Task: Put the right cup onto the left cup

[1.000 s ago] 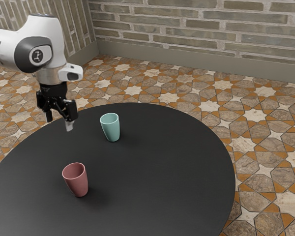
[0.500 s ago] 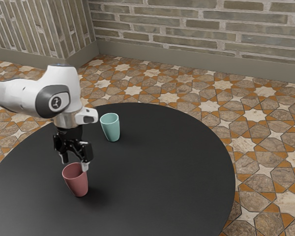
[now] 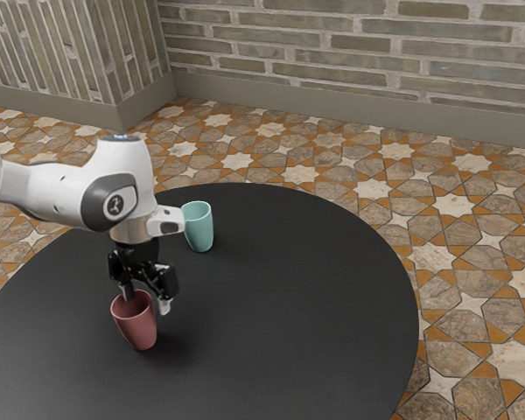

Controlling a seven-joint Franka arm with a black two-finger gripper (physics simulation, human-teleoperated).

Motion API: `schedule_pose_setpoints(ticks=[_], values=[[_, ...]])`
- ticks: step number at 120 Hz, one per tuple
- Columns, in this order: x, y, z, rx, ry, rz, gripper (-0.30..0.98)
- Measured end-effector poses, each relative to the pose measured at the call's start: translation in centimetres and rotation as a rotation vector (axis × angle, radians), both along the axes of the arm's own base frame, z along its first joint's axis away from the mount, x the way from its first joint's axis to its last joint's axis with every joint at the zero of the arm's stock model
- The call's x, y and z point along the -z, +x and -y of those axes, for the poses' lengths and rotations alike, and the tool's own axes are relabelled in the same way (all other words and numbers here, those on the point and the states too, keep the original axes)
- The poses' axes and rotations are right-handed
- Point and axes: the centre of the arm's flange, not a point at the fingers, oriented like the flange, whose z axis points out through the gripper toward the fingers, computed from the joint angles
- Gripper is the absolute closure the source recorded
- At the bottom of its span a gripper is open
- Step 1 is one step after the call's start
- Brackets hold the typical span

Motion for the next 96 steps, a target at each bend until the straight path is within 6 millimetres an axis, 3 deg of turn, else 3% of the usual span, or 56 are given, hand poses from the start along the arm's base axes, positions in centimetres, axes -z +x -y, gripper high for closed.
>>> schedule_pose_setpoints(ticks=[25, 45, 57, 74, 96], values=[[1.8, 0.1, 0.0, -0.006, 0.003, -0.012, 0.01], [1.6, 0.3, 0.0, -0.002, 0.012, 0.0, 0.41], [1.6, 0.3, -0.1, -0.004, 0.013, 0.002, 0.58], [1.5, 0.3, -0.3, -0.008, 0.015, 0.007, 0.69], [0.3, 0.5, -0.3, -0.011, 0.017, 0.028, 0.75]])
